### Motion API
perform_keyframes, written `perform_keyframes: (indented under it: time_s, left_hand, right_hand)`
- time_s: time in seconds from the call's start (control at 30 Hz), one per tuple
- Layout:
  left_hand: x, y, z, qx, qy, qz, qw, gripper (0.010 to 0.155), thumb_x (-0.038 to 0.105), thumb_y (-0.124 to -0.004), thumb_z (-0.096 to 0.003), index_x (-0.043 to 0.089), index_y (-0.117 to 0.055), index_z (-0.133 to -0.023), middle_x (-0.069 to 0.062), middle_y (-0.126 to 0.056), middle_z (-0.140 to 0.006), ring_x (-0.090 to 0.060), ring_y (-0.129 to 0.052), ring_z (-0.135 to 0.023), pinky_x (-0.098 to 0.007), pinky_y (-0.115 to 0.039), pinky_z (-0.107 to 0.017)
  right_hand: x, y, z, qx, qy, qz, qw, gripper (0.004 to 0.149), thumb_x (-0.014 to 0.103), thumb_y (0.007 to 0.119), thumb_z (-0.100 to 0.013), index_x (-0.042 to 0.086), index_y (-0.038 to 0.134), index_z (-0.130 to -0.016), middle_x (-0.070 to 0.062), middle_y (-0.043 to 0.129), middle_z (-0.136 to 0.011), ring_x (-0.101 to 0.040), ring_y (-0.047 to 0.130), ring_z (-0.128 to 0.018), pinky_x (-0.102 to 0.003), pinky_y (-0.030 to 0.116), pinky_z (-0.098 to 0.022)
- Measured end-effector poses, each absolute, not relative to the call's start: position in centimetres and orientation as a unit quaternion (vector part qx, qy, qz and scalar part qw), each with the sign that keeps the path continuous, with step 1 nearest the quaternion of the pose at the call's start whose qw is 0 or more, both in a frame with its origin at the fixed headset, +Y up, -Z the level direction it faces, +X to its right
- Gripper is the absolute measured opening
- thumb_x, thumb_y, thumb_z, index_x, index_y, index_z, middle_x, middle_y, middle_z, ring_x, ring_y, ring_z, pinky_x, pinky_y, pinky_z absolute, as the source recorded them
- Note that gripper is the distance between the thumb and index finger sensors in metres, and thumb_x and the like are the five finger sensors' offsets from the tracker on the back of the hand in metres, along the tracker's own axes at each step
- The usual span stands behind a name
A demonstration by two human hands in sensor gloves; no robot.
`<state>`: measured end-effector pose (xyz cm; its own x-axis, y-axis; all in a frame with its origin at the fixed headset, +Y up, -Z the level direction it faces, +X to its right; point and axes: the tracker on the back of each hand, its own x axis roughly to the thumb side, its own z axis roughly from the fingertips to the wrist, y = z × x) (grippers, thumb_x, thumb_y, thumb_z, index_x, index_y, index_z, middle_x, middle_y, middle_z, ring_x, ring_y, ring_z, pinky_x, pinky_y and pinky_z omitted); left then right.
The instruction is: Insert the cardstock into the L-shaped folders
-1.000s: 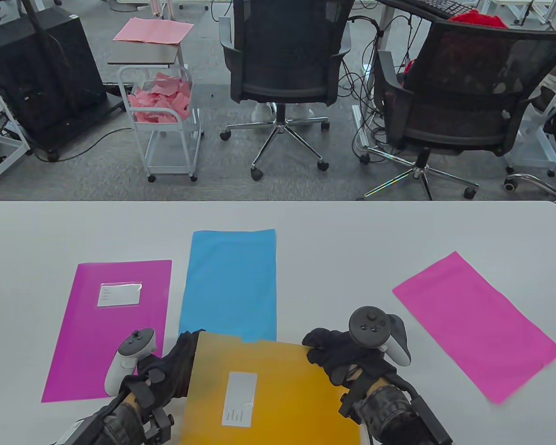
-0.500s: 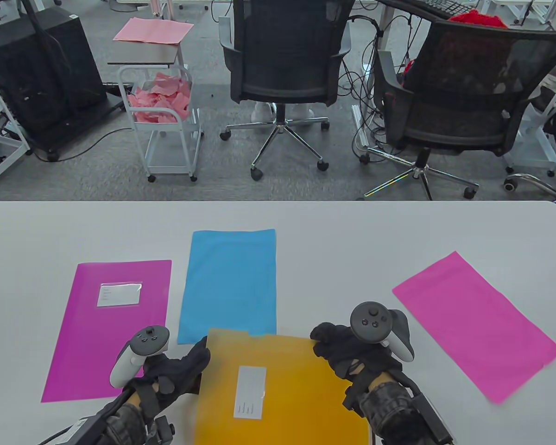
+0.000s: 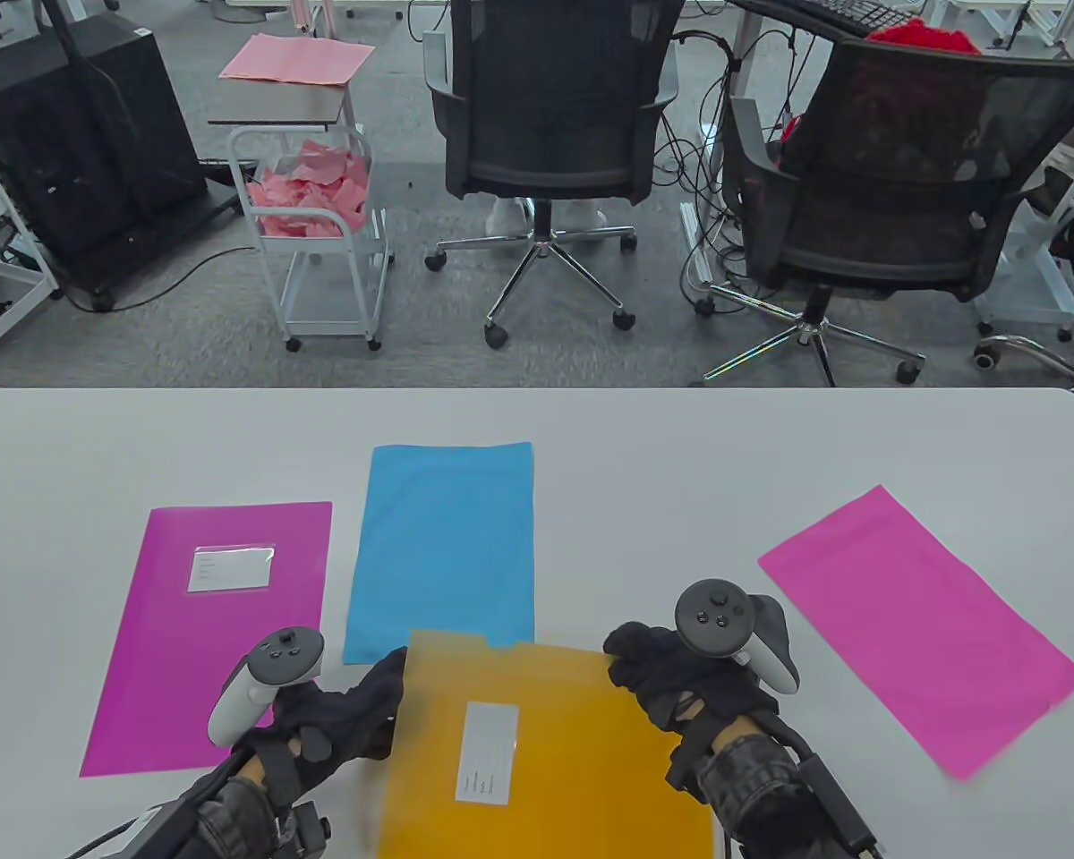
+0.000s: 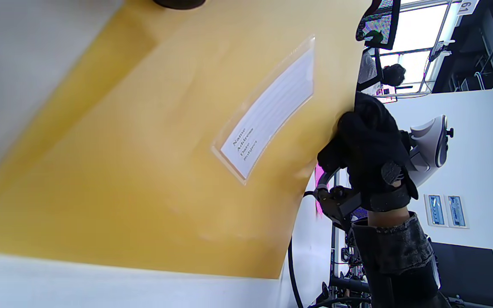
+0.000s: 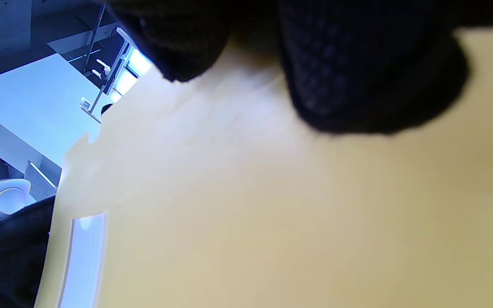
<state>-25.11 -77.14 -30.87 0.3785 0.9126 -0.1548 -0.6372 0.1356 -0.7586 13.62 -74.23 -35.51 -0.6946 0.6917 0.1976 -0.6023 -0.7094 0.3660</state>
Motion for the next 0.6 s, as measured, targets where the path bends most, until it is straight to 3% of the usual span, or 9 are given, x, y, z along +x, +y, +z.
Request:
perform_keyframes:
  time_s: [0.6]
  left_hand:
    - [-24.62,-76.29,-30.82,-0.387,-0.184,0.508,0.747,0.104,0.088,-0.051,-0.0383,0.025,-0.007,-0.109,-0.019,-0.034,-0.118,-0.051,-0.054,-0.109,-0.069,-0.047,-0.073]
  right_hand:
    - [14.11,-74.23,-35.34,0.145,0.138,0.921,0.334,0.046,0.034,0.079,-0.035,0.015,0.069,-0.076,-0.019,0.086,-0.050,-0.025,0.096,-0.011,-0.035,0.085,0.000]
